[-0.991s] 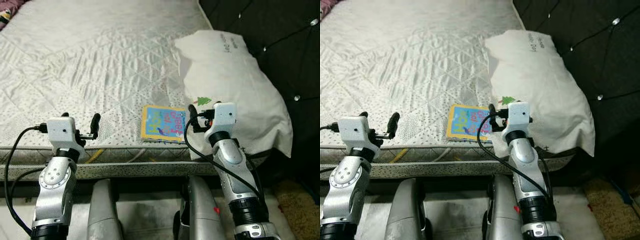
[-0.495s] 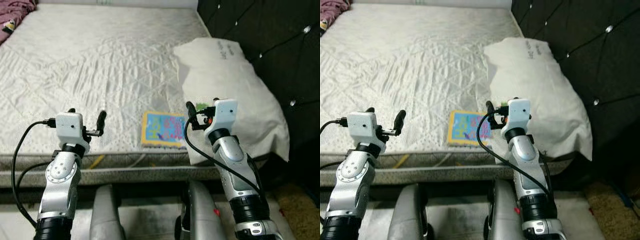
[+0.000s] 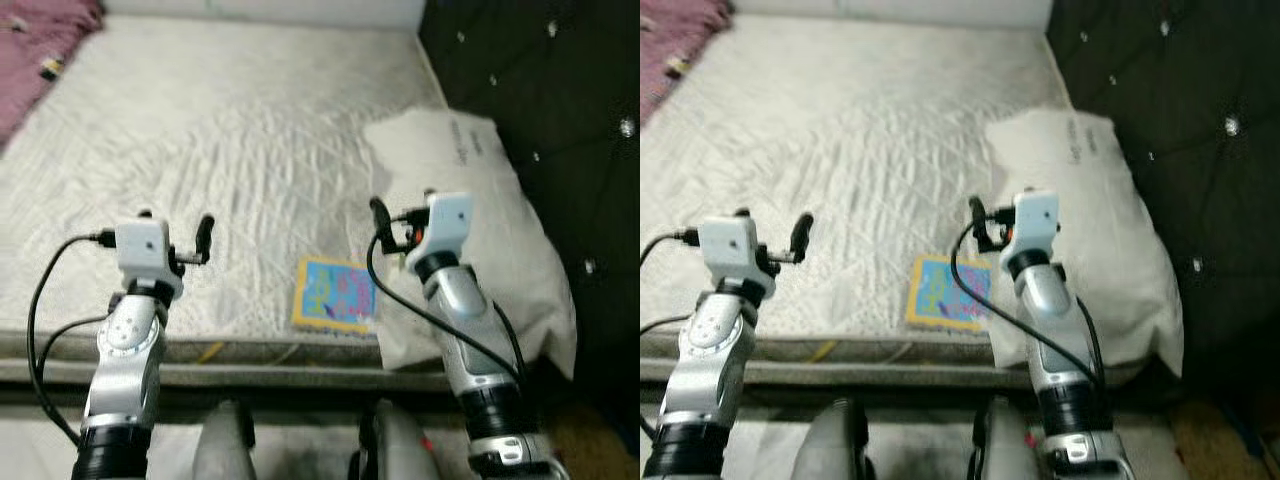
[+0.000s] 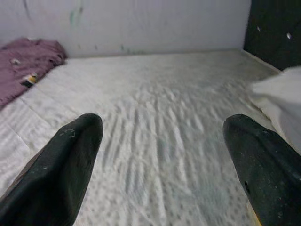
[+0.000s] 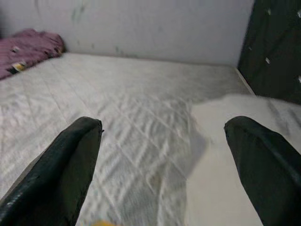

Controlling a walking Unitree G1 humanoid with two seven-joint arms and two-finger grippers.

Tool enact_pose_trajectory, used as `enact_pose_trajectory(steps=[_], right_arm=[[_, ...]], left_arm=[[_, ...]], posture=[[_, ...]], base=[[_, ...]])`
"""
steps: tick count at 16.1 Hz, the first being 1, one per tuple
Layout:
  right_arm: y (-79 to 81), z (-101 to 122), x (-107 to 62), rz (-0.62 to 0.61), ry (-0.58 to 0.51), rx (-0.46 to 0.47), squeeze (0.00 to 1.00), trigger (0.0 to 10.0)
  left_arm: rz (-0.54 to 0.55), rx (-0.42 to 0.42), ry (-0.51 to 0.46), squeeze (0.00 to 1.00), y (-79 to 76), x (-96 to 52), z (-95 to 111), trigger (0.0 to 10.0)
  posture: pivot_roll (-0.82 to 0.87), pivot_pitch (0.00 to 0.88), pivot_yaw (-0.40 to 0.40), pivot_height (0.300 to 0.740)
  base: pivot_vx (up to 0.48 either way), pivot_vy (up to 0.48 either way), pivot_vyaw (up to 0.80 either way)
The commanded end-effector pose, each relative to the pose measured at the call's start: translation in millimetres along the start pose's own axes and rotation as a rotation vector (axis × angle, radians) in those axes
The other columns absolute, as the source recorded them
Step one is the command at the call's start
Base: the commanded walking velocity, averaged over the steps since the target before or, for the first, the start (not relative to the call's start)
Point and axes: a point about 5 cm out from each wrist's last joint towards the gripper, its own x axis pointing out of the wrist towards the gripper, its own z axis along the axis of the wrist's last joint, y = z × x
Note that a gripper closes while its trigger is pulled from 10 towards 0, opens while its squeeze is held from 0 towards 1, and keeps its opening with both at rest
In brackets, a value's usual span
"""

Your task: Clean up the room

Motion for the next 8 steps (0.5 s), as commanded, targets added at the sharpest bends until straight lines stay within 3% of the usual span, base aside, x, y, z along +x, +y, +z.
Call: enact_pose_trajectory(steps=[1,8], right_arm=[[-5.2,1.8,1.0,-0.022,-0.007,-0.001,0.00,10.0],[-8.5,2.8,1.1,-0.035,-0.014,-0.020,0.00,10.0]], left_arm=[[0.002,0.006,0.009,0.00,-0.7,1.7,-1.9,10.0],[-0.017,0.011,0.019,0.00,-7.7,6.0,-4.0,10.0]], posture=[[0.03,0.014,-0.032,0.724],[0.02,0.009,-0.036,0.740]], base=[[0.000,0.000,0.00],[0.000,0.000,0.00]])
